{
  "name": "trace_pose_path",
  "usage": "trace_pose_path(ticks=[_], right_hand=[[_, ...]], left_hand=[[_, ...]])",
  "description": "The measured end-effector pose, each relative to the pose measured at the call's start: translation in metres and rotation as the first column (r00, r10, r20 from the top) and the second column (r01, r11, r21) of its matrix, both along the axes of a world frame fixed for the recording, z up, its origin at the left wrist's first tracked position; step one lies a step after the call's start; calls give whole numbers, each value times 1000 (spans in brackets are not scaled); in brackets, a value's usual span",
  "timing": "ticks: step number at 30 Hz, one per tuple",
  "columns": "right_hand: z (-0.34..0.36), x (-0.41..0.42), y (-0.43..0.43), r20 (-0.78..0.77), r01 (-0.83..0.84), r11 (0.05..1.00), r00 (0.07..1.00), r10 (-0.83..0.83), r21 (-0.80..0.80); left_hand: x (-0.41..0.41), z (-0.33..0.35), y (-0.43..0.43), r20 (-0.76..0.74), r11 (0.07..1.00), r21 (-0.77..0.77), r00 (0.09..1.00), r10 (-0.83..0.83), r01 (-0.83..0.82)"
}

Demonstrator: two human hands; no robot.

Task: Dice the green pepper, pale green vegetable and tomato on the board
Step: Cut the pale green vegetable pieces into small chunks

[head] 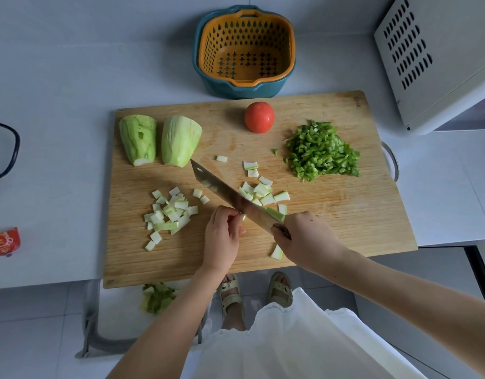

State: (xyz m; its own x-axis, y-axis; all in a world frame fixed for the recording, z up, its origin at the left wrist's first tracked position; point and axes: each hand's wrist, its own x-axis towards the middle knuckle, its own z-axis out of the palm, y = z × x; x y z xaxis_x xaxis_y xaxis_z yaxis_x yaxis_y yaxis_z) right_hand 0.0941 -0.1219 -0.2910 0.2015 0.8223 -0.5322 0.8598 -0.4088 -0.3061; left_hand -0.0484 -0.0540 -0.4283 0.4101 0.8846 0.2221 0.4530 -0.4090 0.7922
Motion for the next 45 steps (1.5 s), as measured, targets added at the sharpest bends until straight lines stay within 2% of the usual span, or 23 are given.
trace_pose_path(ticks=[8,12,19,21,23,27,30,31,33,35,36,38,41,45], right_hand=[[-5,-3,10,-15,14,1000,1000,-14,-6],[-17,-12,16,-20,40,999,999,-40,-20],[-3,-4,10,-23,60,997,998,-59,55],[5,-2,7,-9,38,995,999,-37,93],[15,0,5,-33,42,990,999,-38,132],[29,-3,5,-82,60,982,996,-45,182],[29,-11,8,-2,-3,978,1000,4,208],[29,-15,9,27,-32,976,999,27,216],[28,-21,12,52,-74,969,997,63,236],[31,-27,15,69,-100,962,994,85,255],[33,-28,16,81,-113,959,992,95,261],[33,-32,19,118,-154,947,985,125,283],[34,-33,21,162,-202,932,974,159,300],[33,-33,22,199,-264,909,958,207,324]], left_hand=[[0,1,-1,22,999,-45,1000,-3,4],[0,4,-2,42,991,-135,999,24,-18],[5,16,1,-78,997,-29,995,65,-67],[3,22,2,-133,990,-42,983,126,-133],[-5,32,5,-148,956,-132,959,242,-262],[-29,66,18,-26,793,-286,832,555,-538],[-39,93,25,65,741,-225,749,660,-633],[-37,101,24,95,762,-161,758,645,-628],[-27,113,18,111,861,33,858,501,-507],[-11,113,12,18,955,185,973,231,-231],[-3,109,10,-49,975,204,994,102,-90],[10,99,10,-151,991,118,988,-41,59],[17,88,17,-185,998,13,981,-64,68],[16,78,35,-147,997,-19,986,-83,81]])
